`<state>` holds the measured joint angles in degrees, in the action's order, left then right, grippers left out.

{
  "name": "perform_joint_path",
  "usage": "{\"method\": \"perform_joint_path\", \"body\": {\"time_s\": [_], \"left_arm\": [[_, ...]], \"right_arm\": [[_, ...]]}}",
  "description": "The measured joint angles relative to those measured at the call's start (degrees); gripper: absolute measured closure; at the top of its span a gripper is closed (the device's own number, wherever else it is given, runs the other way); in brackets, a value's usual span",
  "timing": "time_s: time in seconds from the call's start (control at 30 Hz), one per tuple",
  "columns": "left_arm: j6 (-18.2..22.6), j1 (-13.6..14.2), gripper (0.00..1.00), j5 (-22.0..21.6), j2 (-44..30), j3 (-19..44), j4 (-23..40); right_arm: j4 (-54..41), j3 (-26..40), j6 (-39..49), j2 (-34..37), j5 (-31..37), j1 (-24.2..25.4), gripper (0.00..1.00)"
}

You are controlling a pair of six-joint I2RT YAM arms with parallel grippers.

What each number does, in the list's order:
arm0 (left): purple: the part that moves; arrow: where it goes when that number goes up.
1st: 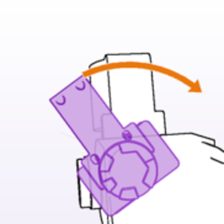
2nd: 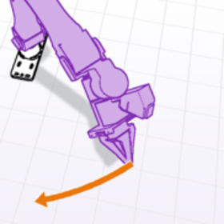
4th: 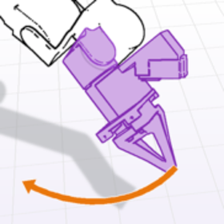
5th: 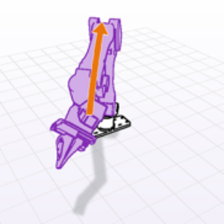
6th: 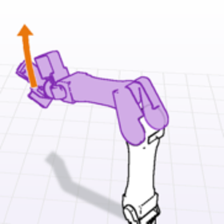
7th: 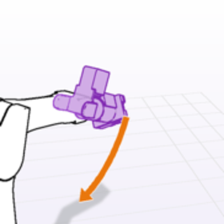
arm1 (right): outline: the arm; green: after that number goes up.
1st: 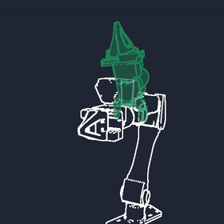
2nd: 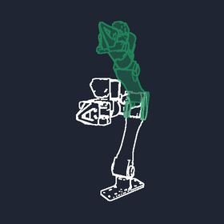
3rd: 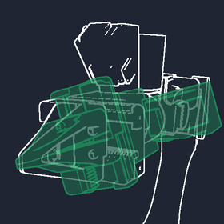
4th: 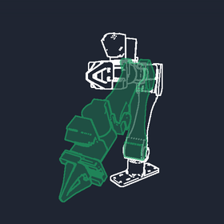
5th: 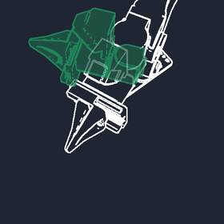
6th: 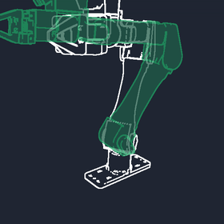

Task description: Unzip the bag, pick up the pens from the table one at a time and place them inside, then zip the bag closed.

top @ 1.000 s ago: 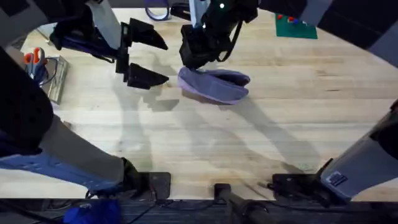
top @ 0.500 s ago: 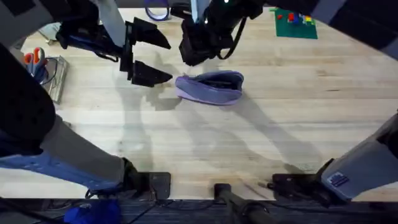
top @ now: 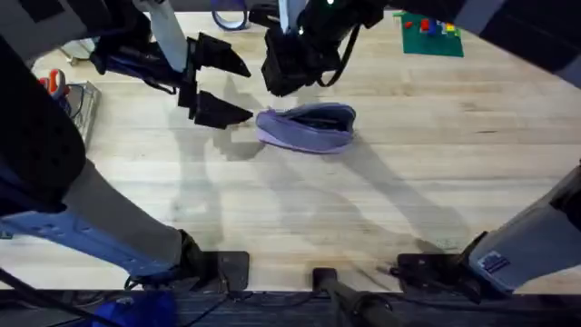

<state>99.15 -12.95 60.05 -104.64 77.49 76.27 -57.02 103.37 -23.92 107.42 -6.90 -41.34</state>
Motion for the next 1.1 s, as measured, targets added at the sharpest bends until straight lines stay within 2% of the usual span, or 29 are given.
{"method": "perform_joint_path", "body": {"time_s": [0.27,0.5,0.67,0.93,1.1], "left_arm": [[-0.15,-0.38,0.007,-0.02,0.00,0.00,0.31],[0.40,-3.66,0.006,-1.22,0.00,0.00,3.43],[3.99,-6.32,0.006,-1.38,0.01,0.00,7.08],[11.47,-10.03,0.006,-1.94,0.02,0.00,12.93],[16.87,-12.94,0.006,-2.63,0.02,0.00,16.07]], "right_arm": [[0.00,0.00,0.00,0.00,0.00,0.00,0.970],[0.09,0.00,0.00,0.00,0.01,0.00,0.966],[1.06,0.00,0.00,0.00,0.01,0.00,0.924],[3.04,0.00,0.00,0.00,0.01,0.00,0.914],[3.15,0.00,-0.02,0.00,0.01,0.02,0.837]]}}
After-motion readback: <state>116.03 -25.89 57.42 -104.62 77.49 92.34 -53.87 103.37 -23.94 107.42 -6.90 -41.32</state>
